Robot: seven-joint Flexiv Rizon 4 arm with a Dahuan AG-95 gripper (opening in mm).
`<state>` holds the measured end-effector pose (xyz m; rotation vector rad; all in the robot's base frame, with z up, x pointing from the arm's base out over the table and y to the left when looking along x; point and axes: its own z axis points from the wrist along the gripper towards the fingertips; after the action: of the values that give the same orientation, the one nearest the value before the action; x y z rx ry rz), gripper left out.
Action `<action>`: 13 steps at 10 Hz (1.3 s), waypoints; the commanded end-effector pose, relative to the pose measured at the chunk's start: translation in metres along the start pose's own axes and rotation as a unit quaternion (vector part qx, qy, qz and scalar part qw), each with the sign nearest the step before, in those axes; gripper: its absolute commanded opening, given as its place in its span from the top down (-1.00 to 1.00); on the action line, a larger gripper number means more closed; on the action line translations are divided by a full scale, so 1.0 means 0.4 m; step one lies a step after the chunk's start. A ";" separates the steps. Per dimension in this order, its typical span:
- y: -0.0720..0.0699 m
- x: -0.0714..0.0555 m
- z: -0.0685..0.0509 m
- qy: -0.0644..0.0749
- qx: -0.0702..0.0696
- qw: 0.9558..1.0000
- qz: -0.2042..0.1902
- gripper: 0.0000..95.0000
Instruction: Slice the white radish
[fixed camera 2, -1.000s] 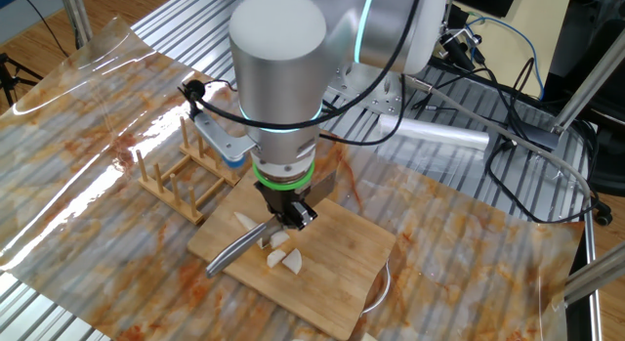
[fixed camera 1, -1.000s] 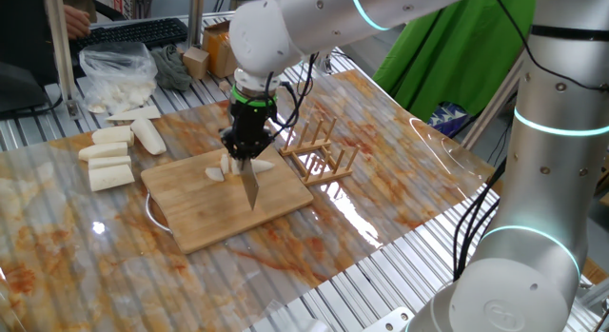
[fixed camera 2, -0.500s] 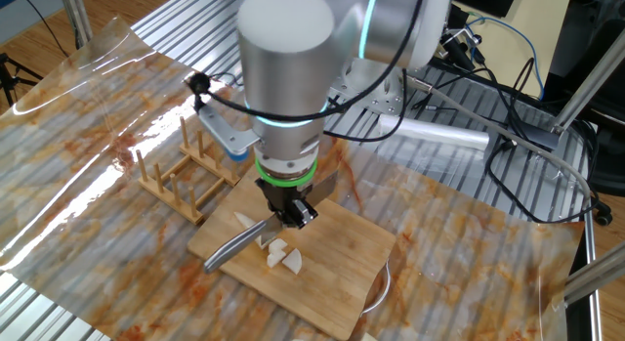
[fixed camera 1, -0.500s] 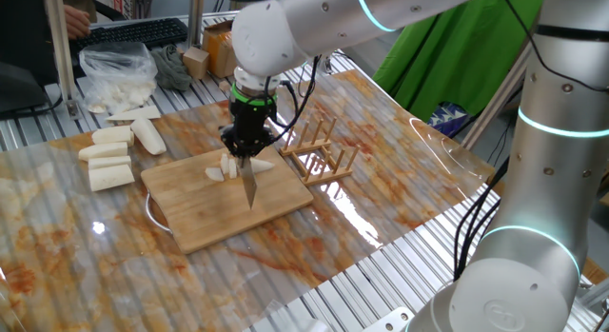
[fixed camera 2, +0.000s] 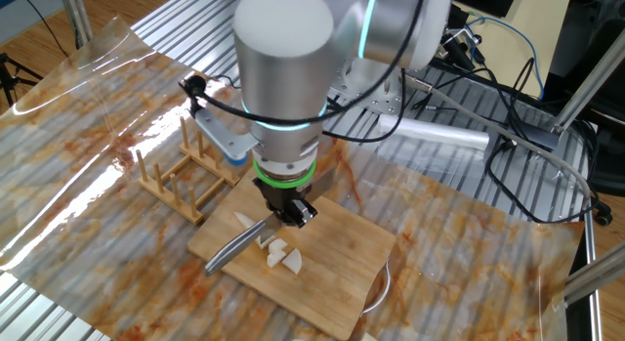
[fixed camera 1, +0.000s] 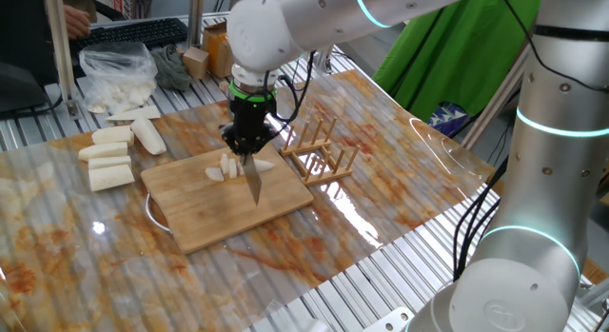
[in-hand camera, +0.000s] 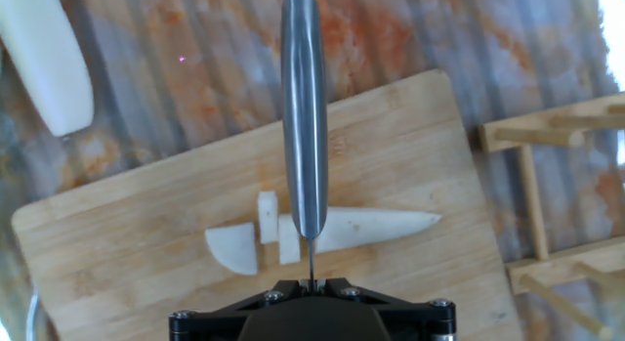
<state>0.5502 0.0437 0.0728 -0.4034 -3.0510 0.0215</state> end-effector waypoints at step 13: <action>-0.032 -0.001 0.045 0.009 -0.032 0.999 0.011 1.00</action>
<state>0.5449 0.0312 0.0581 -0.4390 -3.0374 -0.0828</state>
